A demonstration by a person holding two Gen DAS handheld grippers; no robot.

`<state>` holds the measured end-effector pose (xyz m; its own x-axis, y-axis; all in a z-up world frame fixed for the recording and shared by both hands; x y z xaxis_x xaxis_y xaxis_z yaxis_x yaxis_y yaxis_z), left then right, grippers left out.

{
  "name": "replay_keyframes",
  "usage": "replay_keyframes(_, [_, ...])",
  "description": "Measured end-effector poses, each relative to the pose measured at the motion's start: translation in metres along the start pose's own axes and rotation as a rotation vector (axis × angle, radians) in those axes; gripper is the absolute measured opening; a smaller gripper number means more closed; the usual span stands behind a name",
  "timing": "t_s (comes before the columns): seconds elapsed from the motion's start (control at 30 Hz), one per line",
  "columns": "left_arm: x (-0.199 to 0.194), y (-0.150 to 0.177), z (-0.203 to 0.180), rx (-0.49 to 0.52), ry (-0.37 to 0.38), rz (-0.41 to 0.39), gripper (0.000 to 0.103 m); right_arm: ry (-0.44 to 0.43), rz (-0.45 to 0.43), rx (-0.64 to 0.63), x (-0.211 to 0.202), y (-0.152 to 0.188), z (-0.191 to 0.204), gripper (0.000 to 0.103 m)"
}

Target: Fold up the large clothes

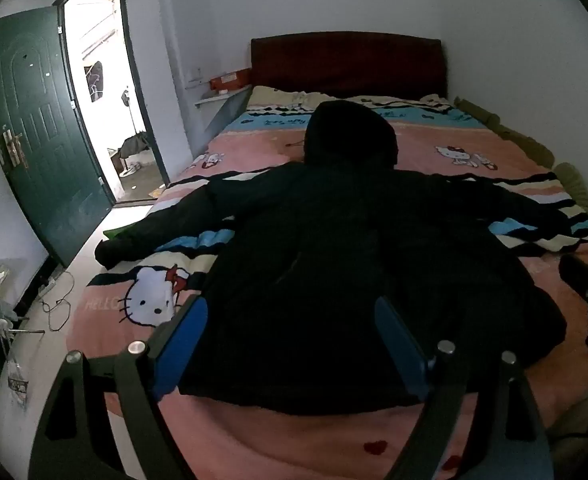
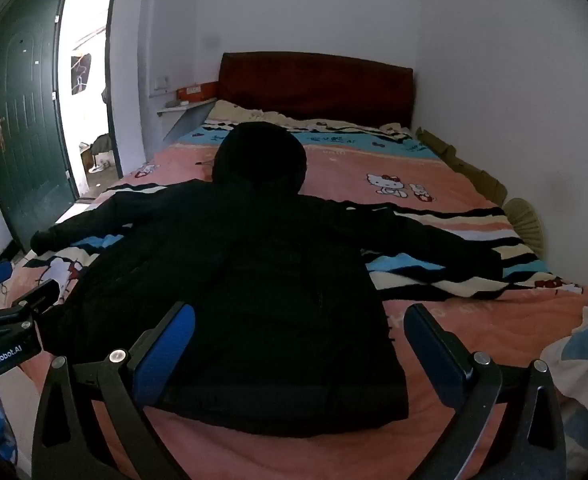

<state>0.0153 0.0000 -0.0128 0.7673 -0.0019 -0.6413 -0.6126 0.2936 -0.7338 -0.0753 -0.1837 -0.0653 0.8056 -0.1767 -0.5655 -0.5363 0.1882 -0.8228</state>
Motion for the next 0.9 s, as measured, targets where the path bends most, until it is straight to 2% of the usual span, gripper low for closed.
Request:
replay_keyframes(0.53, [-0.001,-0.006,-0.001,0.005,-0.008,-0.005,0.086,0.0,0.001,0.003,0.004,-0.009,0.002,0.103])
replay_keyframes(0.9, [0.007,-0.009,-0.001,0.019,0.029,0.002,0.086,0.012,0.012,-0.002,0.011,-0.005,0.003,0.102])
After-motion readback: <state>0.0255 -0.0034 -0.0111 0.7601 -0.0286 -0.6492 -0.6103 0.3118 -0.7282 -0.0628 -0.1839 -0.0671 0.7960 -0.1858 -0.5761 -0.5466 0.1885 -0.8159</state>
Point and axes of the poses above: each gripper's, at about its wrist camera, not at the fingertips, and x roughly the way its jaws point, z to its left, y to its underside, the point moved 2 cm from there along x, roughly the way its jaws point, and after that the axes turned 10 degrees about x, right-handed, at the moved point
